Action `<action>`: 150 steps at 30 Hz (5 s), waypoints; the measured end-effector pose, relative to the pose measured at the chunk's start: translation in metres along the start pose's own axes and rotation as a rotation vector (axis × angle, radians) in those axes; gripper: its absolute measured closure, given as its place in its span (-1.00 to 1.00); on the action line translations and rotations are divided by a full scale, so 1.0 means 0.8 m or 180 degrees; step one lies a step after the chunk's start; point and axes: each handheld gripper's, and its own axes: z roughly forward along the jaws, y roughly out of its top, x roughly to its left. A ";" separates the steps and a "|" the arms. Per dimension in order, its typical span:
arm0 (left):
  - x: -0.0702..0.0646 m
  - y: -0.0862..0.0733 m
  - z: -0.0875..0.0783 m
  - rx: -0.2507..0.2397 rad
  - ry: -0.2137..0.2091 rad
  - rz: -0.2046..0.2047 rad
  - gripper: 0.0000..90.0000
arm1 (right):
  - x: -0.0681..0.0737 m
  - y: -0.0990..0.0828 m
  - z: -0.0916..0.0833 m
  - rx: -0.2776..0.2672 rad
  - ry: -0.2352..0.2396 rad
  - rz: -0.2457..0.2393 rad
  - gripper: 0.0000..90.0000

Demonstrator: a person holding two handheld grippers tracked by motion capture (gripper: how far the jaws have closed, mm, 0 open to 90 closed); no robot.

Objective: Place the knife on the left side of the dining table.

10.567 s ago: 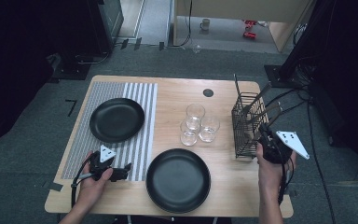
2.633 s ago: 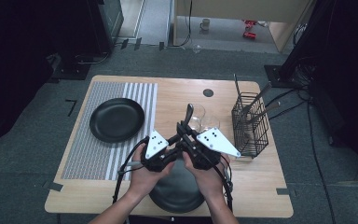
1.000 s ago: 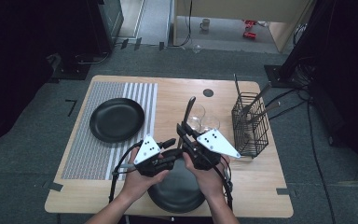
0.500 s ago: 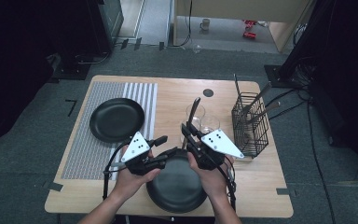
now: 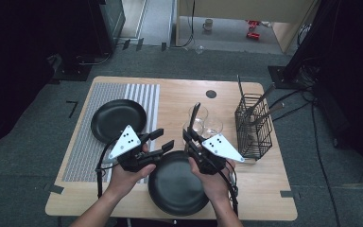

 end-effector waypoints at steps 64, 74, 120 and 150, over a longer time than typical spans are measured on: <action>-0.015 0.065 0.016 -0.0120 -0.0074 0.0064 0.87 | 0.039 -0.029 0.019 0.0241 0.0311 -0.0223 0.78; -0.007 0.067 0.010 -0.0159 -0.0114 0.0007 0.88 | 0.030 -0.025 0.013 0.0264 0.0356 -0.0157 0.44; 0.039 0.057 -0.037 -0.0197 0.0261 0.0047 0.89 | -0.075 -0.070 -0.041 0.0596 -0.0232 0.0076 -0.71; 0.070 0.019 -0.055 -0.0130 0.0548 -0.0028 0.89 | -0.149 -0.137 -0.087 0.0877 -0.0721 0.0255 -0.70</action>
